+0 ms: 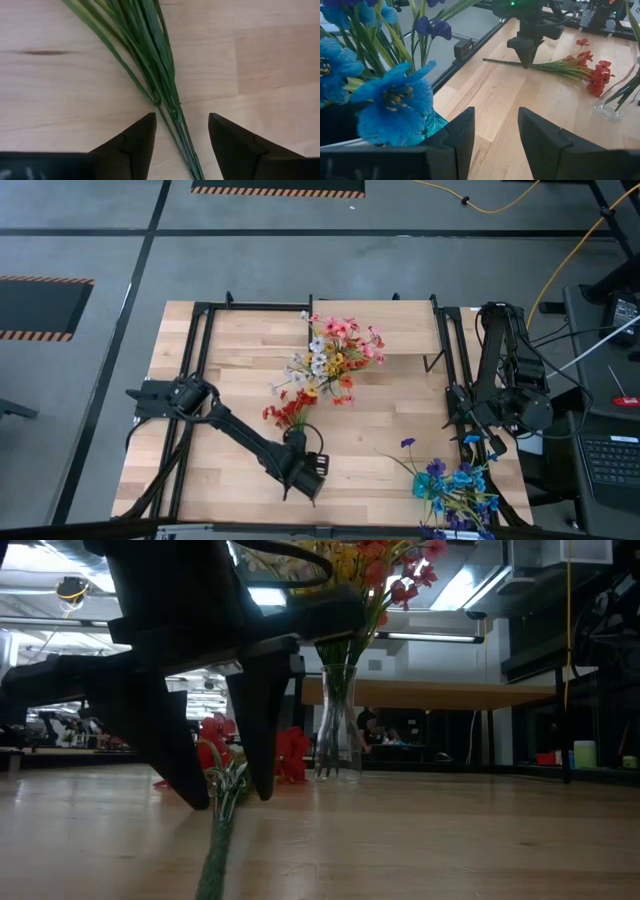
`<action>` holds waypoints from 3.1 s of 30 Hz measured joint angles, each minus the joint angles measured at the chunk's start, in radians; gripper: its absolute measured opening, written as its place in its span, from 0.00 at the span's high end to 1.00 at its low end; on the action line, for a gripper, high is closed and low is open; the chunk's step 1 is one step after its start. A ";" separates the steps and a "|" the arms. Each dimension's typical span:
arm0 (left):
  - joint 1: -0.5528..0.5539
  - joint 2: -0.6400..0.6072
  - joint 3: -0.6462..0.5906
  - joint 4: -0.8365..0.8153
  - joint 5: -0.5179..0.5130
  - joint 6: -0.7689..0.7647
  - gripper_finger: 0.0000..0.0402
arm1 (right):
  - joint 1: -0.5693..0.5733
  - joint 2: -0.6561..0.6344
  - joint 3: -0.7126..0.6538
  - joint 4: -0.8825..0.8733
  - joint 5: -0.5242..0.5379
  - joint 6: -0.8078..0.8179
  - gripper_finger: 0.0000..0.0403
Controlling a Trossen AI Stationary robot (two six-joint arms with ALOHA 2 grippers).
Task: Pick and place flowers into a vace then onto a shelf
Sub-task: Put the red flowers into the blue vase
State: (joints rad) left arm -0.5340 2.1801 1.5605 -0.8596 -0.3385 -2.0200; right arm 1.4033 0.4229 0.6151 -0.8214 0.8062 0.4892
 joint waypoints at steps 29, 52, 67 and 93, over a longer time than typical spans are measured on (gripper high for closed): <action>-0.070 -0.009 -0.007 -0.114 0.093 0.028 0.99 | 0.000 0.000 0.000 0.000 0.000 0.000 0.62; -0.250 -0.060 0.218 -0.024 -0.255 0.388 0.99 | 0.000 0.000 0.000 0.001 0.000 0.003 0.62; -0.382 -0.078 0.219 -0.023 -0.753 0.437 0.99 | 0.000 0.000 0.000 0.001 0.000 0.002 0.62; -0.135 -0.165 0.221 0.273 -0.687 1.309 0.99 | 0.000 0.000 0.001 0.001 0.004 -0.003 0.62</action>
State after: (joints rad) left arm -0.6685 2.0151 1.7817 -0.5863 -1.0253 -0.7114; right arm 1.4034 0.4229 0.6157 -0.8204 0.8106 0.4858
